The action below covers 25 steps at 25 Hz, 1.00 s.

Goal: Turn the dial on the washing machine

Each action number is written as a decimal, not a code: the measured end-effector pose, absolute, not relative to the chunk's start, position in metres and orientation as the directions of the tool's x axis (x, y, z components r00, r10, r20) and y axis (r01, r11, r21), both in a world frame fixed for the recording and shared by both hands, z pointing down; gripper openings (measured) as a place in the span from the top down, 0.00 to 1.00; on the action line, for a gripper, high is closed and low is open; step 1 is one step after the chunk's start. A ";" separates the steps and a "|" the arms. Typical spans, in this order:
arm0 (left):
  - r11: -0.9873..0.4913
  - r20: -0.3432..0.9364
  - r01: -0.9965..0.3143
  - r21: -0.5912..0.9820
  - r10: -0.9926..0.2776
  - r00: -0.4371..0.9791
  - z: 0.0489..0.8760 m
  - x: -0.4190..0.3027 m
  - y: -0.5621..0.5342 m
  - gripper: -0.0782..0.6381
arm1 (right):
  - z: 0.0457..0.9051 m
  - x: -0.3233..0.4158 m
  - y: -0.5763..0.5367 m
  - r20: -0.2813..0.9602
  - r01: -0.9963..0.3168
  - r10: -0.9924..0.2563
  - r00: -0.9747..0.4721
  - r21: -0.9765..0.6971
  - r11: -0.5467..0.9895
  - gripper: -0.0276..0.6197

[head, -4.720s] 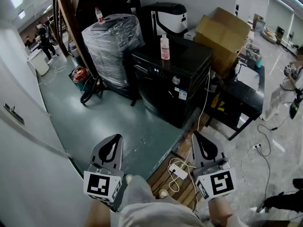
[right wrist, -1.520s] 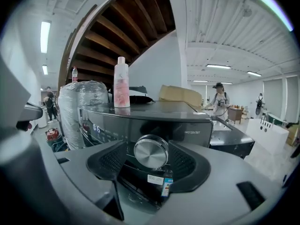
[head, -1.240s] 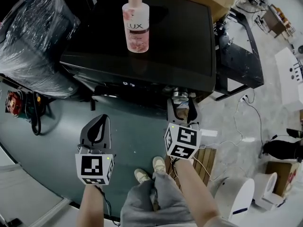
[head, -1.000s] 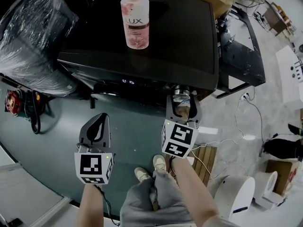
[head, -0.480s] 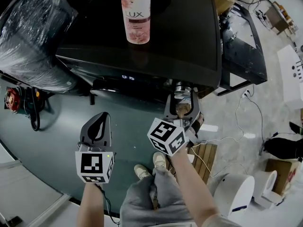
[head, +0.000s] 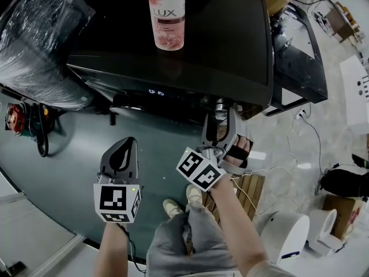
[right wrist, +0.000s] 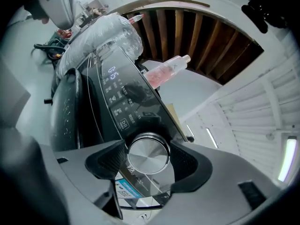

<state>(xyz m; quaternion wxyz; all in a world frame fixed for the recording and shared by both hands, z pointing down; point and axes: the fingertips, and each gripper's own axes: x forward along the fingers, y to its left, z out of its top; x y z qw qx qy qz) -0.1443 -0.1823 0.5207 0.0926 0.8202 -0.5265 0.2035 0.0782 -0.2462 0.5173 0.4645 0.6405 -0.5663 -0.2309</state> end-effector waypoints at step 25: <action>-0.409 0.430 -0.911 -0.048 -0.832 0.351 0.514 -0.146 -0.180 0.86 | 0.505 0.092 -0.248 0.216 -0.962 -0.972 0.092 0.272 -0.031 0.50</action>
